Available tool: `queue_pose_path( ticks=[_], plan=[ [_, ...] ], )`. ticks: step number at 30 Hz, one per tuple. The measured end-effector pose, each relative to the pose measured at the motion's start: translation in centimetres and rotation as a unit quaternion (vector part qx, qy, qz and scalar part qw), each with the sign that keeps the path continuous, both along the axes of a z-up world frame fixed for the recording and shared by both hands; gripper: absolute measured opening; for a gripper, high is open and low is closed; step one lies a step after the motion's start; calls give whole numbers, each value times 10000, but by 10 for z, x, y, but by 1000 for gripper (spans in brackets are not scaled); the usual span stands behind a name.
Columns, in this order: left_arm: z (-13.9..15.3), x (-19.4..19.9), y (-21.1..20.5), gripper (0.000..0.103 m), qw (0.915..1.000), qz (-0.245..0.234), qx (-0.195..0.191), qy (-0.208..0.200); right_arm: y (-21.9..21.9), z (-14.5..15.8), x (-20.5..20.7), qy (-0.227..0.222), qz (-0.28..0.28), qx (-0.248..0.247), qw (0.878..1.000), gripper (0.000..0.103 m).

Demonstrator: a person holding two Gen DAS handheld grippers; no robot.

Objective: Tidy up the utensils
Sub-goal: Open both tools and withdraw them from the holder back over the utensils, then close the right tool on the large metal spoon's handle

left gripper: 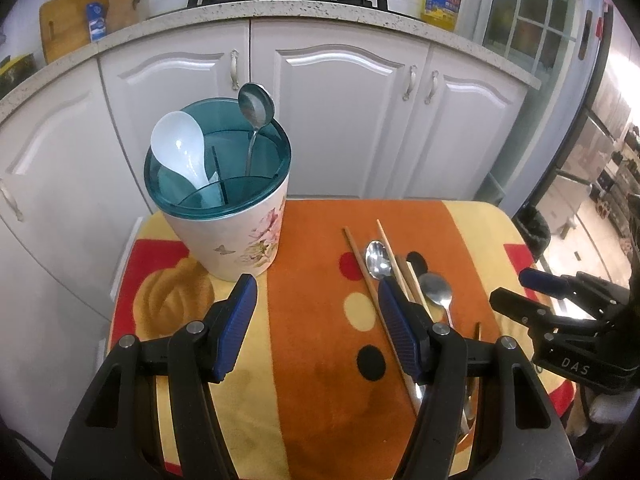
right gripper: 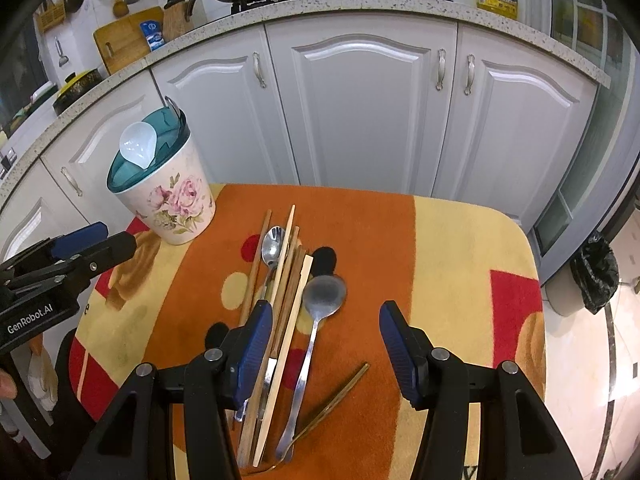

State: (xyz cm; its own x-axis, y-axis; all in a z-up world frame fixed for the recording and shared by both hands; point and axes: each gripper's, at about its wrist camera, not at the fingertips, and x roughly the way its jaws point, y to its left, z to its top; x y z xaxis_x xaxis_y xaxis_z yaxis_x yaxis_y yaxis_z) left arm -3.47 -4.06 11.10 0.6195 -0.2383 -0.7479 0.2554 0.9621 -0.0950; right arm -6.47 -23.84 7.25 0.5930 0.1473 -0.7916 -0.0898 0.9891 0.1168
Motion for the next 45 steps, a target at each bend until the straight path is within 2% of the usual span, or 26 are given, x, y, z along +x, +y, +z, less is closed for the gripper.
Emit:
queue_pose_path(
  ticks=[11, 20, 28, 33, 38, 43, 45],
  plan=[
    [-12, 5, 1, 63, 9998, -5, -78, 209, -7, -9, 3, 110, -71, 49, 9999, 54],
    [-37, 18, -5, 63, 9963, -125, -412, 737, -33, -29, 6, 390, -258, 194, 9987, 54],
    [-55, 35, -28, 62, 9939, -324, -347, 994, -31, -53, 18, 721, 94, 871, 9935, 46],
    [-73, 46, -42, 42, 9902, -460, -223, 1296, -16, -69, 28, 899, 370, 894, 9912, 36],
    [-87, 54, -51, 37, 9867, -503, -206, 1532, -6, -78, 34, 932, 463, 717, 9920, 26],
    [-94, 57, -59, 36, 9858, -553, -175, 1575, -6, -80, 37, 868, 487, 737, 9923, 11],
    [-94, 55, -61, 21, 9863, -654, -133, 1505, -5, -79, 36, 822, 498, 710, 9928, 8]
  ],
)
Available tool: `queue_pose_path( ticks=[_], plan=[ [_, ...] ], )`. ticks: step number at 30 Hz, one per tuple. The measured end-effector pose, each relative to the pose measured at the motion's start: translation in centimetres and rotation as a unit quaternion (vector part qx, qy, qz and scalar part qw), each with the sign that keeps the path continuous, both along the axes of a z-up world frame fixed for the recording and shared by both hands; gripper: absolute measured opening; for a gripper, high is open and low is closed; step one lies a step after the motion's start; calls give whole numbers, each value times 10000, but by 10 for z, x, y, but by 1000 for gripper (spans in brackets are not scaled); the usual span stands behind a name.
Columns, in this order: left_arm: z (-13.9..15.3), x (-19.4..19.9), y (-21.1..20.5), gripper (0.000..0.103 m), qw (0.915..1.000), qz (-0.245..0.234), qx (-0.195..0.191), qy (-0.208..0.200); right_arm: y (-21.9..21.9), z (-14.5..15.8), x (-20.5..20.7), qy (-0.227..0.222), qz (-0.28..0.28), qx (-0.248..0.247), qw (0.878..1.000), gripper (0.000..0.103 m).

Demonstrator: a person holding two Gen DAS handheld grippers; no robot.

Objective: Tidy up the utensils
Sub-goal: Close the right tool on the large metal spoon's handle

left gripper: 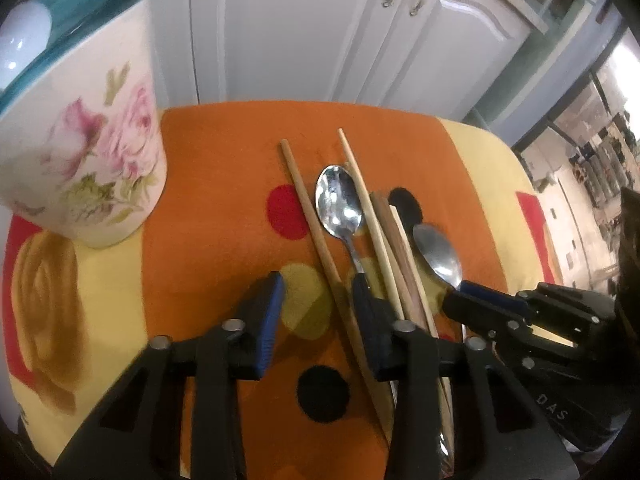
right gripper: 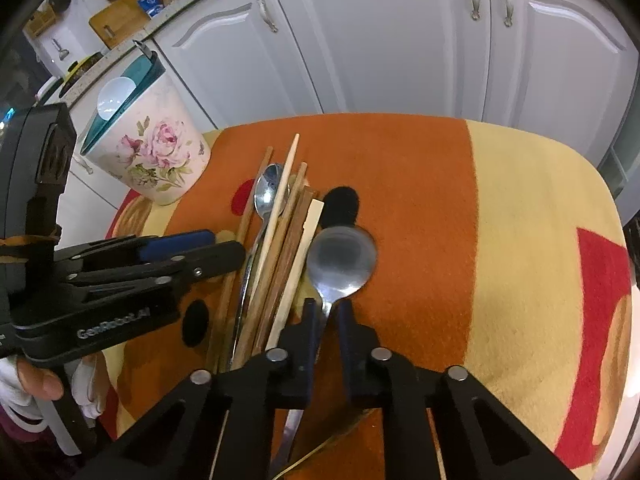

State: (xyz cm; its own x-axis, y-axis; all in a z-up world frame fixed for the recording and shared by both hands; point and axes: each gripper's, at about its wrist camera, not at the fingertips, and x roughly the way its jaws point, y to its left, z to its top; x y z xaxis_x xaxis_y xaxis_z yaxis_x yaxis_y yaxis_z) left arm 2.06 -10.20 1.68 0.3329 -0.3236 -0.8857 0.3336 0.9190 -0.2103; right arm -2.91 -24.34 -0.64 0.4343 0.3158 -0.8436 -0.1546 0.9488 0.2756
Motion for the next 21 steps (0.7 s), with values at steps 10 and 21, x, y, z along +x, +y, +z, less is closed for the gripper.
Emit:
queue_pose_path(
  ticks=[10, 21],
  plan=[
    [1, -16, 25, 6, 9985, -277, -347, 320, -18, 4, -13, 78, -202, 523, 9984, 6],
    [5, -62, 68, 1, 9982, -386, -93, 450, -8, 8, -25, 138, -174, 135, 9997, 16]
  ],
)
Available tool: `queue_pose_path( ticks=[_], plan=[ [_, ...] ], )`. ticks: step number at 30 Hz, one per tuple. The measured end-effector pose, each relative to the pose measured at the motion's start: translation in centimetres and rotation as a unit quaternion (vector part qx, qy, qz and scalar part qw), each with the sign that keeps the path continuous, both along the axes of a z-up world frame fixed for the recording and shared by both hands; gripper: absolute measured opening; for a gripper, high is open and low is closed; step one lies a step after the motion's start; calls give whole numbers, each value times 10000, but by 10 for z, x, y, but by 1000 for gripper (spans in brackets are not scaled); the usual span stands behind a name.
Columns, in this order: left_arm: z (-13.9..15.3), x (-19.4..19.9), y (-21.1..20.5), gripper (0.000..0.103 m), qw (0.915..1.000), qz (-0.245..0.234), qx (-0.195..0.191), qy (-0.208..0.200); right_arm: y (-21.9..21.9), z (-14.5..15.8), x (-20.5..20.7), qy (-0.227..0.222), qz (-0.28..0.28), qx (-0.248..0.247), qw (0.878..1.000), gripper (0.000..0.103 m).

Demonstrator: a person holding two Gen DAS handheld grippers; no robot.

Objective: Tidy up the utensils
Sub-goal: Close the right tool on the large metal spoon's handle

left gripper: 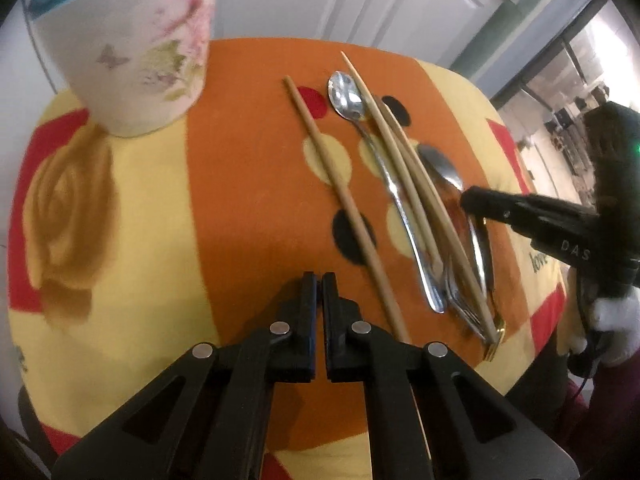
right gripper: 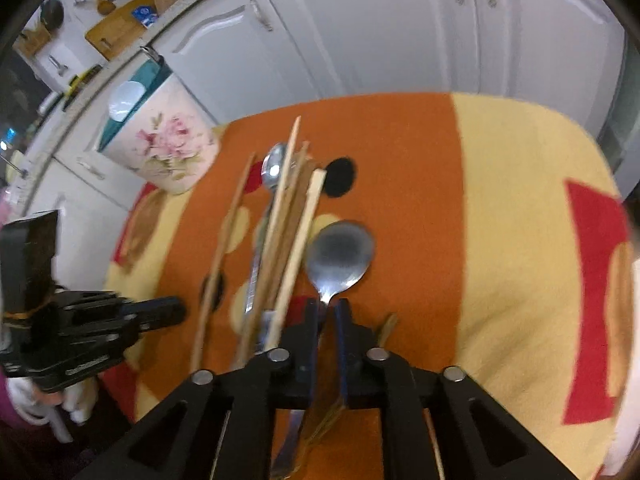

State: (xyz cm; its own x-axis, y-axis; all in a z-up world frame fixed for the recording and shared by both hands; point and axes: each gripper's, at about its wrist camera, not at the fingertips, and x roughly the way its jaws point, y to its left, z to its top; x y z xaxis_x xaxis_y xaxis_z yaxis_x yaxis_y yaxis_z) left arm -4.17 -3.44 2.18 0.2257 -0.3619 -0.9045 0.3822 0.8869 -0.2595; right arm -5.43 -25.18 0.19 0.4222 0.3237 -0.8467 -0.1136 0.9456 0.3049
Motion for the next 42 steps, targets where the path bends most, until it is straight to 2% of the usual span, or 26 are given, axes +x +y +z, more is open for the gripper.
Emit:
queue_pose_path(
  ticks=[1, 3, 8, 12, 15, 19, 21, 23, 26, 35, 38, 40, 42],
  plan=[
    [3, 2, 0, 1, 10000, 47, -10, -63, 2, 2, 1, -56, -8, -146, 9999, 32],
    [9, 7, 2, 2, 9997, 150, -69, -155, 7, 11, 1, -224, 64, -383, 9990, 42],
    [13, 26, -3, 9, 9991, 360, -81, -210, 26, 10, 9, -291, 372, -1159, 9921, 42],
    [14, 37, -6, 18, 9983, 518, -184, -201, 33, -1, 12, -238, 518, -1533, 9865, 41],
    [14, 44, -13, 27, 9981, 540, -161, -247, 27, -3, 16, -231, 453, -1341, 9897, 30],
    [14, 53, -18, 29, 9981, 552, -140, -240, -5, 1, 15, -179, -81, -942, 9954, 30],
    [13, 59, -21, 31, 9979, 574, -103, -266, -28, 1, 13, -105, -380, -579, 9975, 30],
    [11, 63, -28, 31, 9979, 594, -76, -264, -42, -1, 10, -16, -539, -285, 9981, 30],
    [8, 71, -36, 32, 9976, 636, 2, -273, -53, 0, 8, -3, -606, -95, 9981, 30],
    [-1, 92, -46, 32, 9967, 696, 299, -294, -55, -1, 11, -1, -687, -177, 9975, 34],
    [-2, 97, -53, 32, 9963, 675, 397, -363, -41, -2, 17, -32, -599, -534, 9968, 35],
    [-1, 99, -58, 32, 9960, 664, 446, -388, -35, -1, 20, -45, -544, -834, 9950, 42],
    [-2, 100, -61, 32, 9960, 627, 477, -432, -27, -1, 25, -61, -456, -1068, 9932, 43]
  ],
)
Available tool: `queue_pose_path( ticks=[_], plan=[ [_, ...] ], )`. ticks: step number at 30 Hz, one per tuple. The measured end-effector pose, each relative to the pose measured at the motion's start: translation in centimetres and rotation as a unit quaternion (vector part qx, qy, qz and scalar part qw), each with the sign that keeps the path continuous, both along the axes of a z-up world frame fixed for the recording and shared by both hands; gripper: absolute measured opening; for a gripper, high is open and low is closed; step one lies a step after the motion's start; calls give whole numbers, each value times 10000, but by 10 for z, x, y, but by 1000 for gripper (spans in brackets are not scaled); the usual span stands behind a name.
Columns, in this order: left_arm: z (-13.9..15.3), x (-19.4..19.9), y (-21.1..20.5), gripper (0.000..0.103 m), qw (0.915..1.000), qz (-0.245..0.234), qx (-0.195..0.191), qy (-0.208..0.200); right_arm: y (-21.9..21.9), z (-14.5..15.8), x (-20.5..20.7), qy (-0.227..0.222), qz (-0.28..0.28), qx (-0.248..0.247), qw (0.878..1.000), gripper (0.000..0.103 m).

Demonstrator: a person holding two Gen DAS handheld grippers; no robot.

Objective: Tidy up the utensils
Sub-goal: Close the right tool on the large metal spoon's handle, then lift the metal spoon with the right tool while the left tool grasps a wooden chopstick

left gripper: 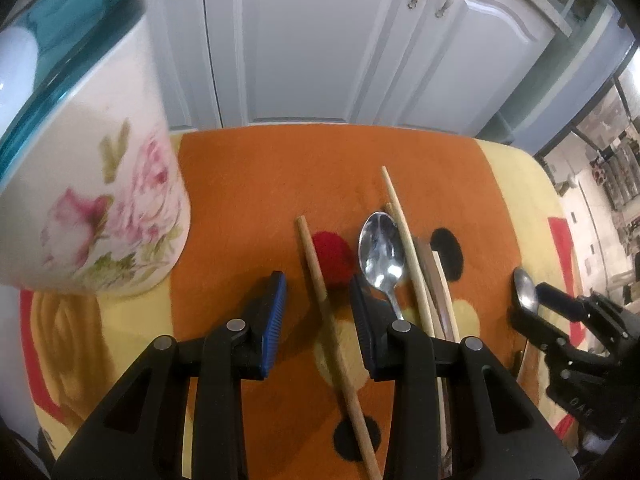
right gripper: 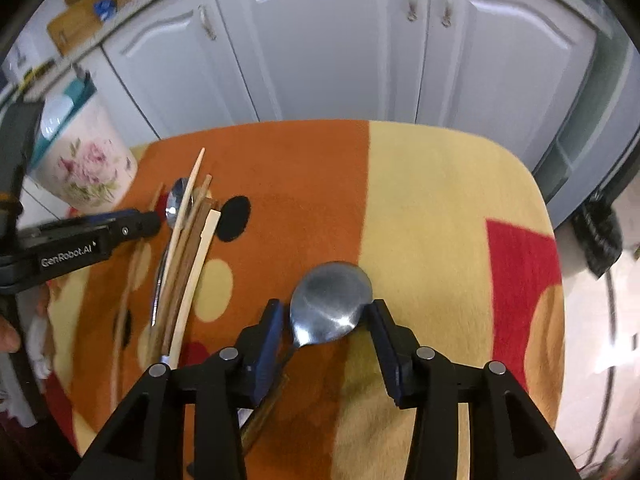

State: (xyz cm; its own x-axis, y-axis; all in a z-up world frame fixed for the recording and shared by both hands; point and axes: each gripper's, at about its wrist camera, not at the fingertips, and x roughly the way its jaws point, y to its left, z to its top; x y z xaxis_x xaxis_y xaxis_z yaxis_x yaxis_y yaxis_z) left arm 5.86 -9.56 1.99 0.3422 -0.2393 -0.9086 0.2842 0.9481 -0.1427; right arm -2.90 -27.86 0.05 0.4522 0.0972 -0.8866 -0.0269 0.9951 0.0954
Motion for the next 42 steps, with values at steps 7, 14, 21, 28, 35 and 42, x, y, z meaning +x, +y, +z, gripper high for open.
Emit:
queue_pose_path(
  ticks=[7, 14, 21, 28, 35, 42],
  plan=[
    [-2, 3, 0, 32, 10000, -33, -49, 11, -47, 4, -18, -3, -569, 678, 9961, 39],
    [-2, 0, 0, 33, 10000, -53, -25, -6, -97, 2, -51, 123, -1087, 1148, 9873, 41],
    [-1, 0, -3, 46, 9998, -101, -140, 39, -103, 2, -60, 149, -1205, 1330, 9836, 44],
    [-2, 0, -7, 51, 9997, -179, -137, -14, -107, -8, -75, 221, -1302, 2428, 9610, 44],
    [-5, 4, -6, 11, 9993, -263, -238, -92, -102, -17, -58, -289, -1183, 2583, 9584, 30],
    [-4, 3, 8, 7, 9981, -165, -575, 127, -88, -9, -49, -615, -986, 2455, 9624, 11]
  ],
)
